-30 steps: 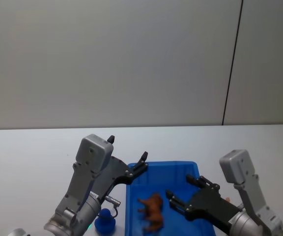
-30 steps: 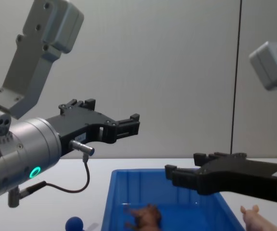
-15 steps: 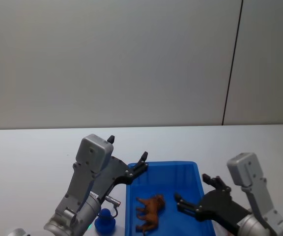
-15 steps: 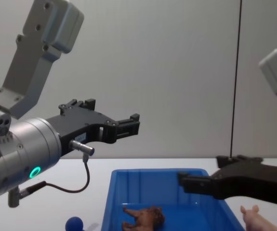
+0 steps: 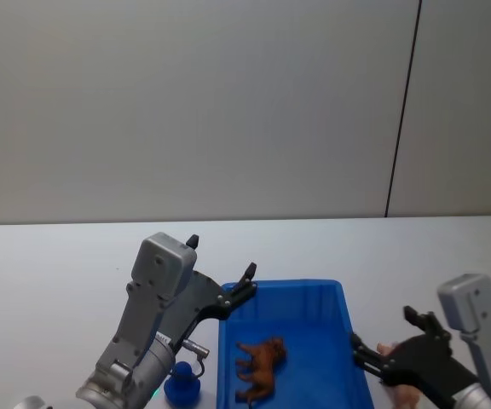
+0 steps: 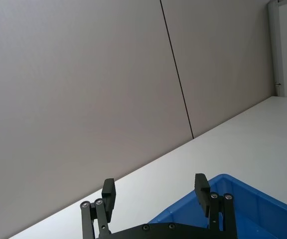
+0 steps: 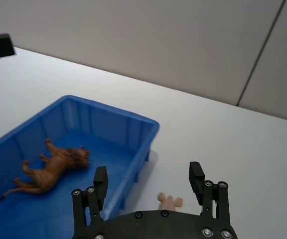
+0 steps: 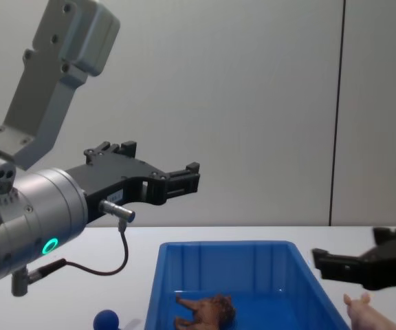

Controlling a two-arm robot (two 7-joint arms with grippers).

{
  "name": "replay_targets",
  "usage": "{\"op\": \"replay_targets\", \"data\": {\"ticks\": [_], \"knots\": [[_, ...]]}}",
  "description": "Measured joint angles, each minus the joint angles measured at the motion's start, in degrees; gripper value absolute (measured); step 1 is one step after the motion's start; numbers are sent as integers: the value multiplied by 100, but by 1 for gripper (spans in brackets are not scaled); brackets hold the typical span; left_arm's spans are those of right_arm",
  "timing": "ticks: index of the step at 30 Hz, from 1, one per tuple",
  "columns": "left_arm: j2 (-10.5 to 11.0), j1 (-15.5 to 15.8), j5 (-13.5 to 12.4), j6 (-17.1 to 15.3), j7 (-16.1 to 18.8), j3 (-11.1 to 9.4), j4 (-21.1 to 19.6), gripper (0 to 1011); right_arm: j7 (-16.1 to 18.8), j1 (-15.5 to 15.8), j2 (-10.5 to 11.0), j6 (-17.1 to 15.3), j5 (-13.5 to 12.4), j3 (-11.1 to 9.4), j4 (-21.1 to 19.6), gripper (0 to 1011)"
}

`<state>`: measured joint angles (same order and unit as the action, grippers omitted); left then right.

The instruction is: Pick up the two dolls from the table and place them into the box.

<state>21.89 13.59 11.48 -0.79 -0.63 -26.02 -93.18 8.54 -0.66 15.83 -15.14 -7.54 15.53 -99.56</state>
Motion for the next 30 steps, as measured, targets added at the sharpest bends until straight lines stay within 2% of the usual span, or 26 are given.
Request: {"op": "replay_targets", "data": {"ticks": [3,14,30], "knots": [[0,0,0,0,0,0,0,1003,-190,118,67,-46,-62,-58,-66,1001],[0,0,0,0,0,0,0,1003,-517,355,174,-153,-304,-170,-38,1001],[0,0,0,0,0,0,0,1003,-459,438,139,-123,-483,-190,298,1001]]}}
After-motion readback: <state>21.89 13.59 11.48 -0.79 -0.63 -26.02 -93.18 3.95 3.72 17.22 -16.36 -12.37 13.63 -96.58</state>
